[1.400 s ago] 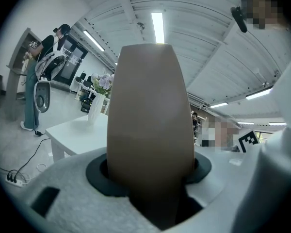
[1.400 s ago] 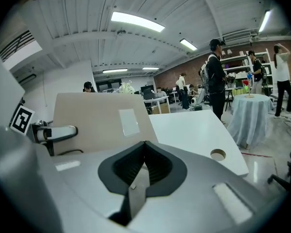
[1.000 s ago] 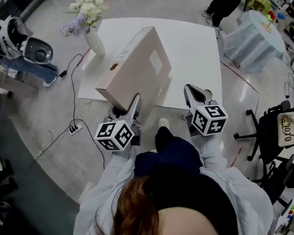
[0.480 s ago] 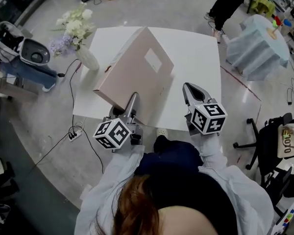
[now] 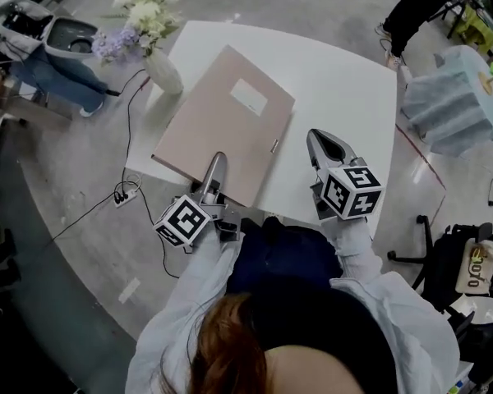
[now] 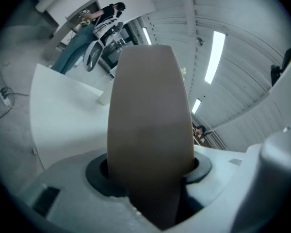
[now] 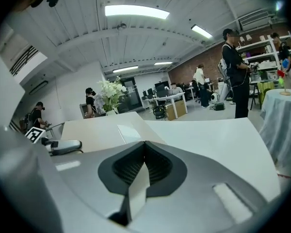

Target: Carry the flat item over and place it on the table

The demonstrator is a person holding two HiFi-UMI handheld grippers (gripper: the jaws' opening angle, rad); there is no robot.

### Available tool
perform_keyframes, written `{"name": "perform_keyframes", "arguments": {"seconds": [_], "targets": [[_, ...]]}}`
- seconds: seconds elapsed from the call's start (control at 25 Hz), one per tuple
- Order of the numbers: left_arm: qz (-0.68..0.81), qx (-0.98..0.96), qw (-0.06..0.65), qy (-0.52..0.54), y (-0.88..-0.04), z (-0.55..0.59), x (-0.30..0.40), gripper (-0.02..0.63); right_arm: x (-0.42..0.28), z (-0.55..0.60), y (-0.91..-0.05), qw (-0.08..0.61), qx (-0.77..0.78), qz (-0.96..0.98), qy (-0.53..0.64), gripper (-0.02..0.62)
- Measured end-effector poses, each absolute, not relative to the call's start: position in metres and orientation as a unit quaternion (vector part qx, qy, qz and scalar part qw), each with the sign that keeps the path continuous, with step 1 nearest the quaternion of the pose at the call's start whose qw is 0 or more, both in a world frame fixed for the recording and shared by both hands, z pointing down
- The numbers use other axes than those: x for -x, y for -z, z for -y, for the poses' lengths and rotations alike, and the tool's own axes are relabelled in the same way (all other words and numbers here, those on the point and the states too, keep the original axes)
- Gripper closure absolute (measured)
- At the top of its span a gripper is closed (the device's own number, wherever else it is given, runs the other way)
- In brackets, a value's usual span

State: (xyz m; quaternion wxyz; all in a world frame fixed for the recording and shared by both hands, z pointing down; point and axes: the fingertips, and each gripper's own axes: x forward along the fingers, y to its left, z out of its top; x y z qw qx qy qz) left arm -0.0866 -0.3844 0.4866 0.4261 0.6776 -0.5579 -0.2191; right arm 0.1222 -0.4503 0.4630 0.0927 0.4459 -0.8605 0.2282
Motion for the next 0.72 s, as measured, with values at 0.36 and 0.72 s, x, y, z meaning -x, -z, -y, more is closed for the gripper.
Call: {"name": "perform_keyframes", "arguments": {"seconds": [0.36, 0.72], "targets": [[0.537, -0.571, 0.527, 0.328, -0.52, 0.361, 0.123, 0.344, -0.078, 0.446, -0.473, 0.126, -0.416, 0.866, -0.248, 0.586], [0.503, -0.506, 0.588, 0.38, -0.55, 0.351, 0.125, 0.325, -0.059, 0.439, -0.492, 0.151, -0.408, 0.861, -0.264, 0.586]]}}
